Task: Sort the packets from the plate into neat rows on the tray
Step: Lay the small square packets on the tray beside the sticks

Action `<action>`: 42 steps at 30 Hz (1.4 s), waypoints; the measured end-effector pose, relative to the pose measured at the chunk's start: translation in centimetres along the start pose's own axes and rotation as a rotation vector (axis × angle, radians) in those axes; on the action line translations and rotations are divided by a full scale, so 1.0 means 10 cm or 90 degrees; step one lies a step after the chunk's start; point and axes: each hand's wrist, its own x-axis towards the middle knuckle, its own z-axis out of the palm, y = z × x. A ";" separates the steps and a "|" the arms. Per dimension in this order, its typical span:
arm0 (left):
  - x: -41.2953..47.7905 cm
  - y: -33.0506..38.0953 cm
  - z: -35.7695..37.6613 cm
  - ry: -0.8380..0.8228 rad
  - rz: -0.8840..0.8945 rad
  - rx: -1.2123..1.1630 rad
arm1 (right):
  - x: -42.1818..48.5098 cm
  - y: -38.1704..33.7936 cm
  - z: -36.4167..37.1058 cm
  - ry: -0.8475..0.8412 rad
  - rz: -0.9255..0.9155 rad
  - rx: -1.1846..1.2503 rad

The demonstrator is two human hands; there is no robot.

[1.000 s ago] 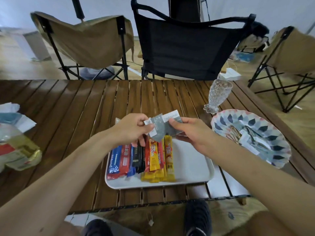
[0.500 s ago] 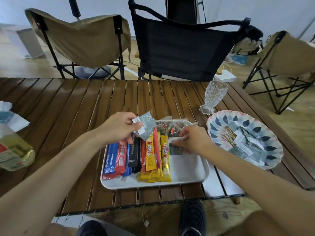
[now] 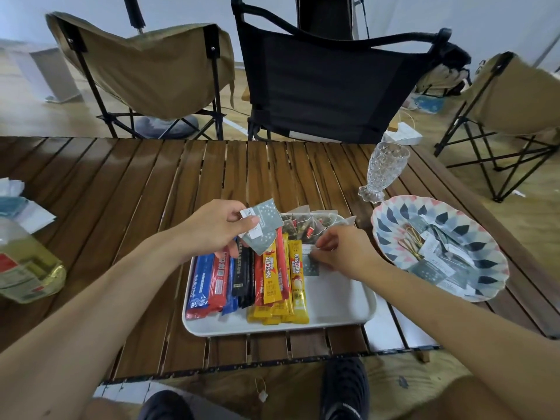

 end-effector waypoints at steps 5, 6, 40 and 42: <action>0.00 0.01 0.00 -0.042 0.001 -0.001 | -0.03 -0.11 -0.06 0.046 -0.042 0.084; -0.01 0.01 0.00 -0.054 0.006 -0.005 | -0.04 -0.16 -0.08 0.055 -0.071 0.104; 0.01 -0.03 0.01 -0.031 0.021 0.044 | -0.08 0.09 -0.21 -0.089 0.003 -0.180; 0.01 -0.05 0.01 -0.045 0.017 0.049 | -0.09 0.06 -0.21 -0.062 -0.032 -0.244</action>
